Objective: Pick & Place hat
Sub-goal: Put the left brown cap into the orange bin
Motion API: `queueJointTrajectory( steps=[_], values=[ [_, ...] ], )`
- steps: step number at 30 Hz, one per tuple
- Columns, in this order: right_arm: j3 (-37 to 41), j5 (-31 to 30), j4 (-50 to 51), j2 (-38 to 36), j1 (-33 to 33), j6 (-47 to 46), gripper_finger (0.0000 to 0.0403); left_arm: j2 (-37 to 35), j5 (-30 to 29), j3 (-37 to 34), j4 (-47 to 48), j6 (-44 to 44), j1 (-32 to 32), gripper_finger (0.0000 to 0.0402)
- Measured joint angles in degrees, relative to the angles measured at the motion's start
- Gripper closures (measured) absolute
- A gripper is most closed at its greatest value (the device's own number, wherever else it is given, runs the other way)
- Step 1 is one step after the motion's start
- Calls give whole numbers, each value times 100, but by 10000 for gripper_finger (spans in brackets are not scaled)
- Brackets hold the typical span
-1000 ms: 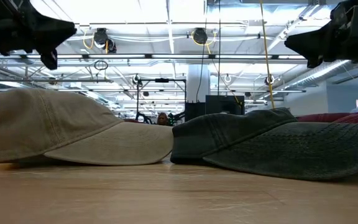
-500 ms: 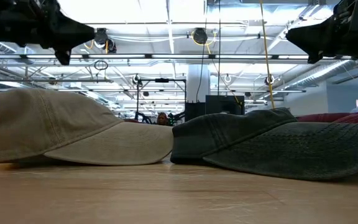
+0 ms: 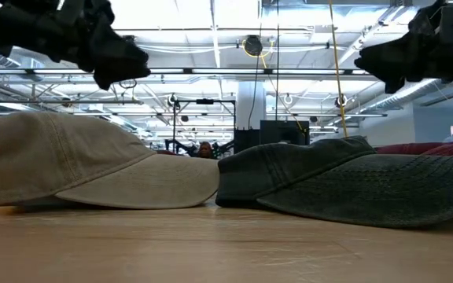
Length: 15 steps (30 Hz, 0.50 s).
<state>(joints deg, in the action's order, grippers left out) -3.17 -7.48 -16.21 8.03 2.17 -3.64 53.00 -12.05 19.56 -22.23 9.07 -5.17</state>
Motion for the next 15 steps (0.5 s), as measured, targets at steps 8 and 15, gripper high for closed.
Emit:
queueJointTrajectory(
  steps=[8, 15],
  values=[
    [-575, 313, -6, 1152, -4, -116, 250, 749, 100, 351, -36, -252, 47, 100],
    [-1116, 501, 54, 2359, -160, 29, 250, 943, 737, 543, 63, 332, 53, 109]
  ],
)
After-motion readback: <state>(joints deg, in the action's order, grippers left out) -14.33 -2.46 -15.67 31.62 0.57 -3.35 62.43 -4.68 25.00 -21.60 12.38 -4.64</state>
